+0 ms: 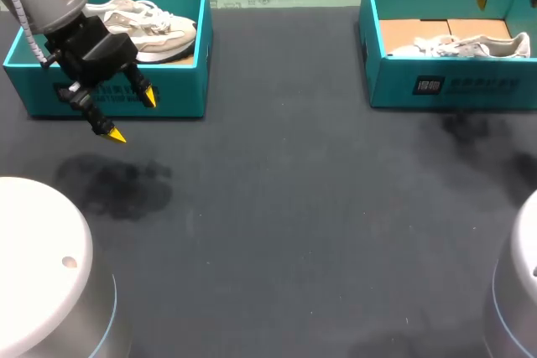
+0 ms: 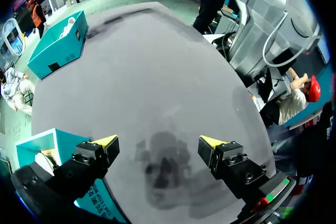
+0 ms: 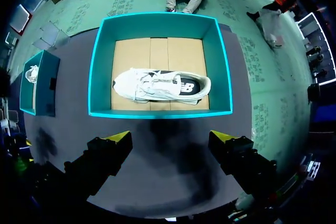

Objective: Take the shoe out of the shoebox, open the shoe tongue, remove and reinsert the insole, then place the shoe into the shoebox

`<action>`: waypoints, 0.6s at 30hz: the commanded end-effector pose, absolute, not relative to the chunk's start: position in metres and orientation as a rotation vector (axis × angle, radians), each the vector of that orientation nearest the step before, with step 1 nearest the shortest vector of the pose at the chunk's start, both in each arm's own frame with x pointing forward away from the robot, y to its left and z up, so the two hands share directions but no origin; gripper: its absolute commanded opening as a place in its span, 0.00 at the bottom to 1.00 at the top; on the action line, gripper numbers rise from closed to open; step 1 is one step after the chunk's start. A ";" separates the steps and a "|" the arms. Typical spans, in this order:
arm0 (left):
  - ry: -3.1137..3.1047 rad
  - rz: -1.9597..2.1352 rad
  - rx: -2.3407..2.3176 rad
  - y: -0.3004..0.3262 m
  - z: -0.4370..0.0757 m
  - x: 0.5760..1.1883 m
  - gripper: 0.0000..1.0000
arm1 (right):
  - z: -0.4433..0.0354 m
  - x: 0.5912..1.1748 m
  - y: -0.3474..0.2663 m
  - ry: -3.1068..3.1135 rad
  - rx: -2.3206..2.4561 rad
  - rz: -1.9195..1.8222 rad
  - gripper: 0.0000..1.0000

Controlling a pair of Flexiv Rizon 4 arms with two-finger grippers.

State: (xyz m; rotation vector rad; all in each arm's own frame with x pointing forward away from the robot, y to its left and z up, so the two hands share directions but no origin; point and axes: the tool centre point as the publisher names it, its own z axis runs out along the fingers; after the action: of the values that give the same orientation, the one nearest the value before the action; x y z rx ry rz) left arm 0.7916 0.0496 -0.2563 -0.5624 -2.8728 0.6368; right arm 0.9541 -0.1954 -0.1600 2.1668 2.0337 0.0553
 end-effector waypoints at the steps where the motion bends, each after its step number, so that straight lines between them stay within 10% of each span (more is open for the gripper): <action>1: -2.875 0.634 -0.563 0.050 -0.257 0.791 1.00 | -0.162 0.951 -0.199 2.036 2.168 0.073 1.00; 18: -2.972 0.461 -0.034 0.083 -0.205 0.826 1.00 | -0.162 0.951 -0.199 2.036 2.168 0.073 1.00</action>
State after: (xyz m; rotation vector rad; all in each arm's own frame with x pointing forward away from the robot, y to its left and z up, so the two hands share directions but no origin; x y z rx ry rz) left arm 0.8229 0.0794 -0.2148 -0.1376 -2.9712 0.4872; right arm 0.9518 -0.1987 -0.1618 2.1671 2.0370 0.0729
